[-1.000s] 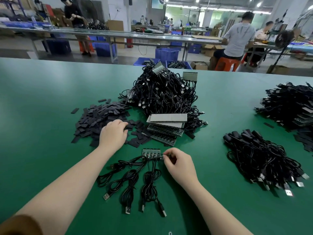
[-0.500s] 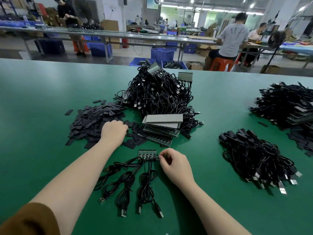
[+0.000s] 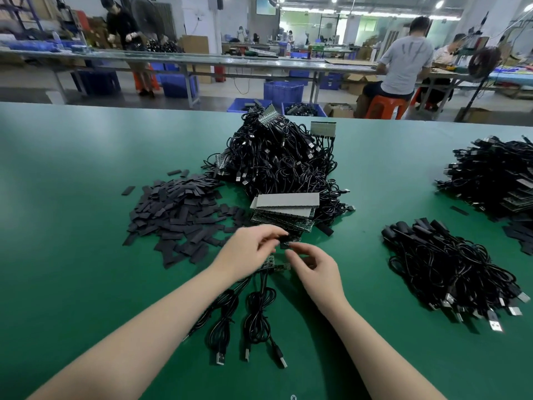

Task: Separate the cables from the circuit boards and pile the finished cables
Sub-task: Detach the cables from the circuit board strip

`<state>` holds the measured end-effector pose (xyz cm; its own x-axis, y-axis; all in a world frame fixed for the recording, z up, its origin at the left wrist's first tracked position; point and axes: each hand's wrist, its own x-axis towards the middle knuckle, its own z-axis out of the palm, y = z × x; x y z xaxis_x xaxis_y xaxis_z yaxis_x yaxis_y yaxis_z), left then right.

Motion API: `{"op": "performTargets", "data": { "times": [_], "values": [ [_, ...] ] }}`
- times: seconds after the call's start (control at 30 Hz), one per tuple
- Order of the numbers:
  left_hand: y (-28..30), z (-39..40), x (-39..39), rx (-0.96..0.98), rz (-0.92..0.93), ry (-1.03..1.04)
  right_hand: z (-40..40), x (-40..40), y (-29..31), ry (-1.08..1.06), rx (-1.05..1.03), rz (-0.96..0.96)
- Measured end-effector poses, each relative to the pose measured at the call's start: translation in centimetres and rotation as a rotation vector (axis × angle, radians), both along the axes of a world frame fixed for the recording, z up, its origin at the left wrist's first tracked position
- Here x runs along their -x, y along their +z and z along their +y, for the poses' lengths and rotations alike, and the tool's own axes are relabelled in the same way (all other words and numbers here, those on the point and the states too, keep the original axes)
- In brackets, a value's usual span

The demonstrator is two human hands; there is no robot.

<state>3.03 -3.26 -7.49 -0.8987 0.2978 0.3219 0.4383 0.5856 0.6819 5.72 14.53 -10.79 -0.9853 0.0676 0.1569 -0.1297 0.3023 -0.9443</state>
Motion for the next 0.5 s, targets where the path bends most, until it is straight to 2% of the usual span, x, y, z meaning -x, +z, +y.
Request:
{"op": "performTargets", "data": {
  "times": [0.1,0.2,0.33,0.4,0.5],
  "values": [
    [-0.6,1.2,-0.6,0.062,0.038,-0.01,0.5,-0.3,0.3,0.022,0.173,-0.024],
    [-1.2,1.7,-1.0,0.113,0.099,0.028,0.4,-0.2,0.2,-0.01,0.205,-0.04],
    [-1.5,2.0,-1.4,0.109,0.063,0.04,0.3,0.0,0.1,-0.025,0.235,-0.045],
    [-1.5,2.1,-1.5,0.087,0.036,0.027,0.4,0.0,0.0,-0.022,0.284,-0.048],
    [-1.3,2.1,-1.2,-0.054,-0.054,0.036,0.6,0.0,-0.1,-0.009,0.336,-0.061]
  ]
}}
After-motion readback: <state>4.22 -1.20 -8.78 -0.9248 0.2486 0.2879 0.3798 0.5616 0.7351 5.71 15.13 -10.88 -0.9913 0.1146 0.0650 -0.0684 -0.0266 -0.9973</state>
